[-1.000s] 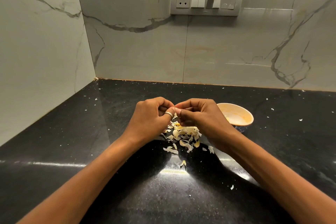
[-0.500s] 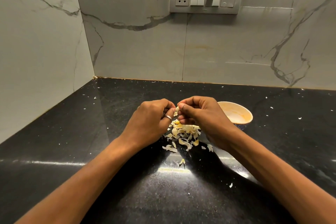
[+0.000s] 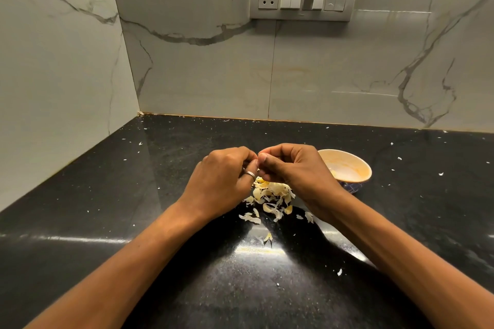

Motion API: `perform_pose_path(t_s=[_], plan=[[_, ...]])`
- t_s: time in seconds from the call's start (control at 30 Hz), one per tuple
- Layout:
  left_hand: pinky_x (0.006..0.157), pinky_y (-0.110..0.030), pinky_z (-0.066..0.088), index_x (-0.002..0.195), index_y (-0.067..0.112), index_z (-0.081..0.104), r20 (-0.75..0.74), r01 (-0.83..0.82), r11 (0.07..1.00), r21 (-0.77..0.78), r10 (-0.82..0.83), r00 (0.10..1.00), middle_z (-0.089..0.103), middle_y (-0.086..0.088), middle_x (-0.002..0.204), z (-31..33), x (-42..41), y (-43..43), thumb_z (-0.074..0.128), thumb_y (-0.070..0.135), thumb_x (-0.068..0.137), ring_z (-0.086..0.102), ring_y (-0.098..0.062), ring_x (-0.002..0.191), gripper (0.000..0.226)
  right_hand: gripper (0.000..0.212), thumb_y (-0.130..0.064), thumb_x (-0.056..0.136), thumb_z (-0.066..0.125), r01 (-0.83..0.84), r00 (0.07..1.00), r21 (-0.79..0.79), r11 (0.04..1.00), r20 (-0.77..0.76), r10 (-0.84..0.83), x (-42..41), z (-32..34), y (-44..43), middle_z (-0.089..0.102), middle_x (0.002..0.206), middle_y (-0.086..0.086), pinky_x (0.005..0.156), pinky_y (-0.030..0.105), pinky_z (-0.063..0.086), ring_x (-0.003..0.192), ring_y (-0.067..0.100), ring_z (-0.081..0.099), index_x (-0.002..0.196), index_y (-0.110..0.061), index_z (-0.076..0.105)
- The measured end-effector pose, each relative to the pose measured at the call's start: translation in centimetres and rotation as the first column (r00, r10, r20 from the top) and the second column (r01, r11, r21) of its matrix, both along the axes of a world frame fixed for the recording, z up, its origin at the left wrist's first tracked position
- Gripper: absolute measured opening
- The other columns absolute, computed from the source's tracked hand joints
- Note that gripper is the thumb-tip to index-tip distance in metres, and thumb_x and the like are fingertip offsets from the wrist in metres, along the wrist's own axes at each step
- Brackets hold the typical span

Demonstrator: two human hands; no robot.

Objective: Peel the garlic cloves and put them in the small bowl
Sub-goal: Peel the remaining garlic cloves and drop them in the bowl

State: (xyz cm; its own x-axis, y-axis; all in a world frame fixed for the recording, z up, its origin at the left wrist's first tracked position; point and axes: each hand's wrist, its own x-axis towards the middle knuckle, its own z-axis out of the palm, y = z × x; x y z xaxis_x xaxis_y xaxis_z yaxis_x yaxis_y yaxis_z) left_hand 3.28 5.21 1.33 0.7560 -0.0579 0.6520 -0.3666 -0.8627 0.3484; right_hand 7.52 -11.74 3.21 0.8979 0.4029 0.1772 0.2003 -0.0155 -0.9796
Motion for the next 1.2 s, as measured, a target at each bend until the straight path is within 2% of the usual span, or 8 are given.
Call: perform_pose_path(t_s=[0.1,0.33,0.5,0.6,0.77,0.9,1.07,1.2], plan=[[0.062,-0.04,0.054,0.099,0.022,0.07,0.003,-0.009,1.0,0.002,0.009,1.0,0.066,0.01,0.08,0.08,-0.05,-0.09,0.05,0.04,0.093,0.061,-0.014,0.07,0.027,0.016,-0.01,0.093,0.068,0.002,1.0,-0.003,1.0,0.007,-0.002,-0.05,-0.06,0.07,0.075,0.092,0.02,0.068,0.021,0.058,0.076,0.015,0.072,0.102,0.002,0.072],[0.063,-0.037,0.056,0.101,0.019,0.073,-0.006,0.043,0.996,-0.073,-0.044,0.999,0.071,0.009,0.082,0.25,-0.13,-0.1,0.056,0.034,0.09,0.064,-0.007,0.069,0.025,0.019,-0.01,0.089,0.072,-0.011,0.999,0.054,0.999,-0.034,0.013,-0.03,-0.03,0.06,0.074,0.091,0.024,0.067,0.021,0.058,0.077,0.021,0.072,0.1,0.007,0.071],[0.059,-0.019,0.053,0.098,0.015,0.076,-0.025,0.069,0.985,-0.158,-0.074,0.997,0.072,0.01,0.075,0.34,0.01,-0.04,0.067,0.023,0.093,0.066,-0.002,0.063,0.012,0.017,-0.012,0.089,0.072,-0.024,1.0,0.033,0.999,0.002,0.024,0.05,-0.02,-0.11,0.076,0.089,0.019,0.069,0.022,0.058,0.079,0.021,0.072,0.099,0.001,0.075],[0.057,-0.012,0.047,0.096,0.016,0.075,-0.038,0.063,0.982,-0.176,-0.071,0.997,0.07,0.012,0.072,0.26,0.16,0.04,0.068,0.023,0.094,0.064,0.001,0.061,0.01,0.016,-0.008,0.089,0.071,-0.035,0.999,0.032,0.999,0.004,0.035,0.16,-0.08,-0.1,0.076,0.091,0.017,0.074,0.024,0.059,0.083,0.022,0.073,0.102,0.001,0.075],[0.057,-0.012,0.047,0.097,0.018,0.074,-0.062,0.038,0.985,-0.171,-0.049,0.997,0.067,0.014,0.072,0.13,0.37,0.21,0.067,0.024,0.095,0.062,0.002,0.06,0.009,0.019,-0.004,0.089,0.071,-0.043,0.999,0.015,0.999,0.018,0.043,0.26,-0.2,-0.03,0.077,0.094,0.016,0.08,0.028,0.06,0.091,0.028,0.075,0.108,0.001,0.074],[0.056,-0.011,0.046,0.097,0.018,0.073,-0.087,0.043,0.98,-0.193,-0.061,0.994,0.066,0.015,0.072,0.13,0.34,0.13,0.065,0.02,0.095,0.063,0.002,0.06,0.008,0.018,-0.004,0.089,0.071,-0.03,0.999,0.014,0.999,0.028,0.03,0.2,-0.17,-0.01,0.076,0.094,0.018,0.08,0.029,0.061,0.088,0.026,0.074,0.107,0.001,0.075],[0.059,-0.024,0.059,0.099,0.014,0.073,-0.092,0.057,0.957,-0.283,-0.086,0.992,0.07,0.01,0.075,0.19,0.25,0.08,0.066,0.017,0.095,0.069,-0.003,0.063,0.009,0.018,-0.003,0.089,0.071,-0.033,0.999,0.035,0.999,0.005,0.033,0.18,-0.15,0.07,0.076,0.095,0.021,0.082,0.03,0.062,0.096,0.037,0.073,0.106,0.003,0.074],[0.06,-0.022,0.058,0.1,0.014,0.074,-0.082,0.069,0.952,-0.297,-0.097,0.992,0.072,0.008,0.077,0.39,0.2,0.11,0.068,0.015,0.094,0.07,-0.003,0.064,0.008,0.018,-0.004,0.088,0.071,-0.055,0.998,0.044,0.997,-0.022,0.056,0.03,0.03,-0.09,0.075,0.096,0.023,0.082,0.03,0.062,0.095,0.034,0.073,0.104,0.004,0.074]])
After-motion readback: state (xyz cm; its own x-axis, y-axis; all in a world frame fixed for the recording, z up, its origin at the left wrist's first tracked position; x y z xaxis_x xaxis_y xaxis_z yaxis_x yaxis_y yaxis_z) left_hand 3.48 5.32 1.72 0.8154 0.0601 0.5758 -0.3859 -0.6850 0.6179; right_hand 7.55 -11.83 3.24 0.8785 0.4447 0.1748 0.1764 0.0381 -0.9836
